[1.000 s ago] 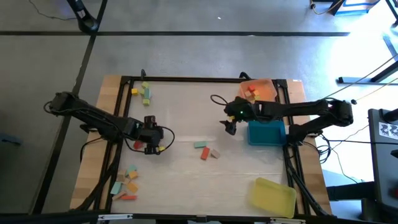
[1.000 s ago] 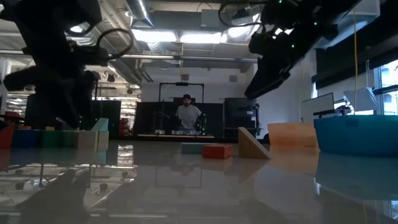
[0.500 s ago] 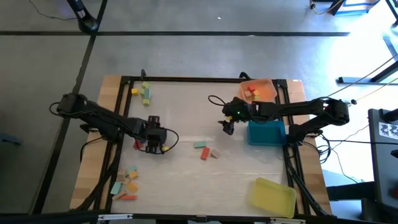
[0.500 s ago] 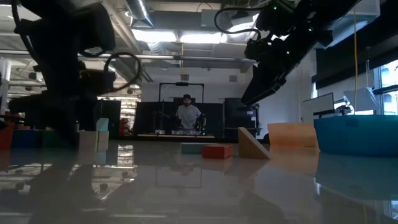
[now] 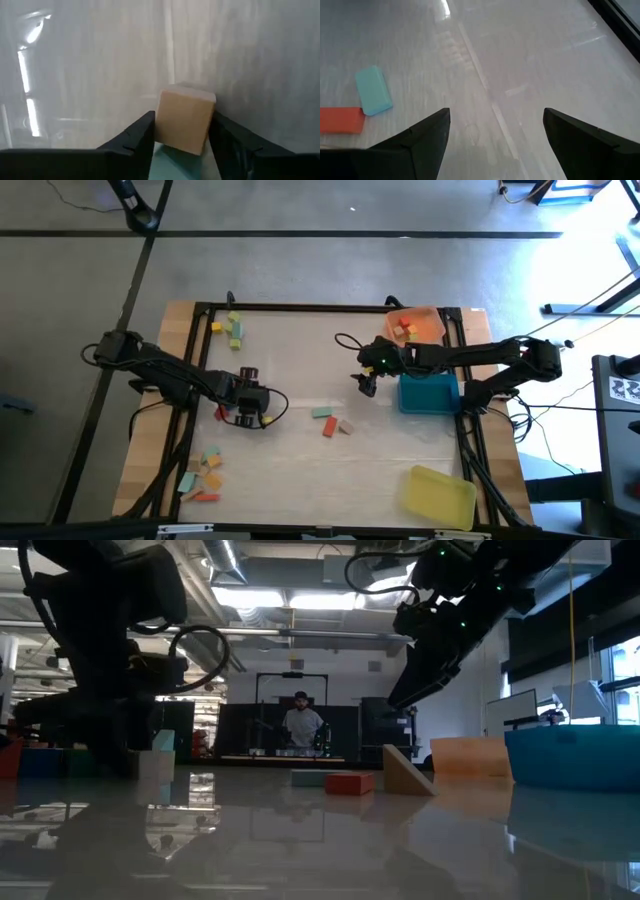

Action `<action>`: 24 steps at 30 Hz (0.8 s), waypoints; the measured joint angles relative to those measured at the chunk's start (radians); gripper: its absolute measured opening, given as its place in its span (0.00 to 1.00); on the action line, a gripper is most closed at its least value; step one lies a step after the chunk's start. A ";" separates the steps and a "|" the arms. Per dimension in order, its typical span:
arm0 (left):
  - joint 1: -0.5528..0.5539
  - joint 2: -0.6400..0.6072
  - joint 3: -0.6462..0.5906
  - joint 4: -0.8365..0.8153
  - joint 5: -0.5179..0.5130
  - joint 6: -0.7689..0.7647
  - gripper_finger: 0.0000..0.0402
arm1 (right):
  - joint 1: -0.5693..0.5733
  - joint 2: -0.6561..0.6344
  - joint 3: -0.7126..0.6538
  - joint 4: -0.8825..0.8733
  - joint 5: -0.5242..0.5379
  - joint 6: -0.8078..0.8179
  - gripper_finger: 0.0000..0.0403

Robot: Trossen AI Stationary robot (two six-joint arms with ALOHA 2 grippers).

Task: Sort blocks by size
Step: Put the brown cube block into the orange bin

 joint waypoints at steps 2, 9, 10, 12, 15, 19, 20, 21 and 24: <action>0.001 0.000 0.001 0.013 -0.011 -0.024 0.35 | 0.000 0.000 0.000 0.000 -0.006 0.000 0.79; -0.007 -0.026 0.054 0.002 0.010 -0.072 0.33 | 0.000 0.000 0.000 0.039 -0.009 0.002 0.79; -0.008 -0.038 0.066 0.015 0.010 -0.072 0.33 | 0.000 0.000 0.000 0.050 -0.013 0.006 0.79; -0.009 -0.055 0.080 0.045 0.008 -0.070 0.33 | 0.000 0.000 0.000 0.073 -0.048 0.012 0.79; -0.009 -0.078 0.093 0.104 0.007 -0.048 0.33 | 0.001 0.000 0.000 0.128 -0.102 0.019 0.79; -0.013 -0.099 0.097 0.239 0.005 -0.003 0.33 | 0.001 0.014 0.000 0.243 -0.199 0.041 0.79; -0.013 -0.101 0.097 0.276 0.005 0.009 0.33 | 0.001 0.023 0.000 0.275 -0.228 0.047 0.79; -0.013 -0.103 0.097 0.312 0.004 0.027 0.33 | 0.001 0.035 0.000 0.312 -0.255 0.054 0.79; -0.013 -0.105 0.097 0.409 -0.007 0.077 0.33 | 0.001 0.076 0.000 0.402 -0.331 0.088 0.79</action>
